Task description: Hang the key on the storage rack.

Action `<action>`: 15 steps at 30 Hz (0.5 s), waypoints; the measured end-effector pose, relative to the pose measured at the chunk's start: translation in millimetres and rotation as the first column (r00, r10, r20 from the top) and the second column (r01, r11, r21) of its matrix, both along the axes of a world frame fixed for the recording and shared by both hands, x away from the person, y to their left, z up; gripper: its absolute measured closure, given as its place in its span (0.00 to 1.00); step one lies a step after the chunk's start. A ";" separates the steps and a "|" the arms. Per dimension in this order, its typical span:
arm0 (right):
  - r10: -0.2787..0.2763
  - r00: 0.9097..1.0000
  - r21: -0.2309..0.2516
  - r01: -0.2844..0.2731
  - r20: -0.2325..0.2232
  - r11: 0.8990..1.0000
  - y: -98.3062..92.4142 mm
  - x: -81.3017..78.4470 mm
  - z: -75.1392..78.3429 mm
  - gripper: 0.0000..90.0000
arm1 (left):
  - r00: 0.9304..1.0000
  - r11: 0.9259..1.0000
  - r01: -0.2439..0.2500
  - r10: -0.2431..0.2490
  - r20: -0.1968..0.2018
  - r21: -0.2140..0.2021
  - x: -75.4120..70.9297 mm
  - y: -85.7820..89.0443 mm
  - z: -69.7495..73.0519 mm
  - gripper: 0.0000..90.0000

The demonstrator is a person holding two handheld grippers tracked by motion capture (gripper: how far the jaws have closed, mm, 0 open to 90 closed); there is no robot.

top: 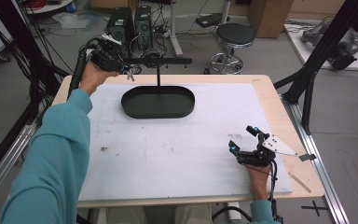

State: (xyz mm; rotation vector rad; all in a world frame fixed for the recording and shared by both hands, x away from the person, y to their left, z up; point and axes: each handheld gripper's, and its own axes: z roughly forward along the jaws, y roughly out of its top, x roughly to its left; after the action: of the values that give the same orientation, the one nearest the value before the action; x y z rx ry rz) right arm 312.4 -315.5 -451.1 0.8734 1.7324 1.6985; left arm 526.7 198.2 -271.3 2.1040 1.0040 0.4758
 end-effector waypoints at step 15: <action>0.000 1.000 -0.004 0.001 0.005 1.000 0.3 0.1 0.0 0.01 | 0.999 0.995 -0.045 0.046 0.008 -0.086 8.1 21.1 -2.1 0.99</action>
State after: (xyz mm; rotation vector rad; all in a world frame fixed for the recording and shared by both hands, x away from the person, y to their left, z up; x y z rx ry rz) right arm 312.5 -315.2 -451.1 0.8671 1.7313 1.6953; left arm 534.8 219.3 -273.4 2.0045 1.0499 0.4572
